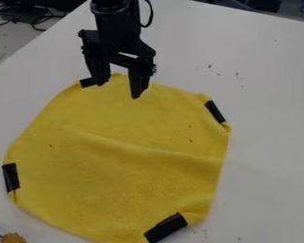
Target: Fold the fabric from top to bottom
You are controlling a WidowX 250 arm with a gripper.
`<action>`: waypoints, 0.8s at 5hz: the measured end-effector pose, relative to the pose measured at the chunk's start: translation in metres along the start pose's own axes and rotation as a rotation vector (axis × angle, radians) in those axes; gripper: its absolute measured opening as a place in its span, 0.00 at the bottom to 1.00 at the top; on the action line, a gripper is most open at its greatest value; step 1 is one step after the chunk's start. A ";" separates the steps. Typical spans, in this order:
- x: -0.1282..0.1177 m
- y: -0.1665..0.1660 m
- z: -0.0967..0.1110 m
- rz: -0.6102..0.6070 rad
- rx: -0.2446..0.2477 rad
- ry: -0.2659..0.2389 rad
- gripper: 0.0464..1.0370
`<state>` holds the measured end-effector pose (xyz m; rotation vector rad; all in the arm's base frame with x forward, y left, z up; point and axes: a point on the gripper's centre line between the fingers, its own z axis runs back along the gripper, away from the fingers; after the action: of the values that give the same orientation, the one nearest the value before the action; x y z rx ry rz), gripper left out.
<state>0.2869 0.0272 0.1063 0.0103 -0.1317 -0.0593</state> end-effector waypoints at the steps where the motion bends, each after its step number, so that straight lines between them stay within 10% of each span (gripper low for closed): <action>1: -0.002 0.000 -0.007 -0.002 -0.003 0.024 0.96; 4: 0.046 0.064 -0.033 -0.076 0.020 -0.035 0.96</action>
<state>0.3406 0.0885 0.0802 0.0347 -0.1668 -0.1336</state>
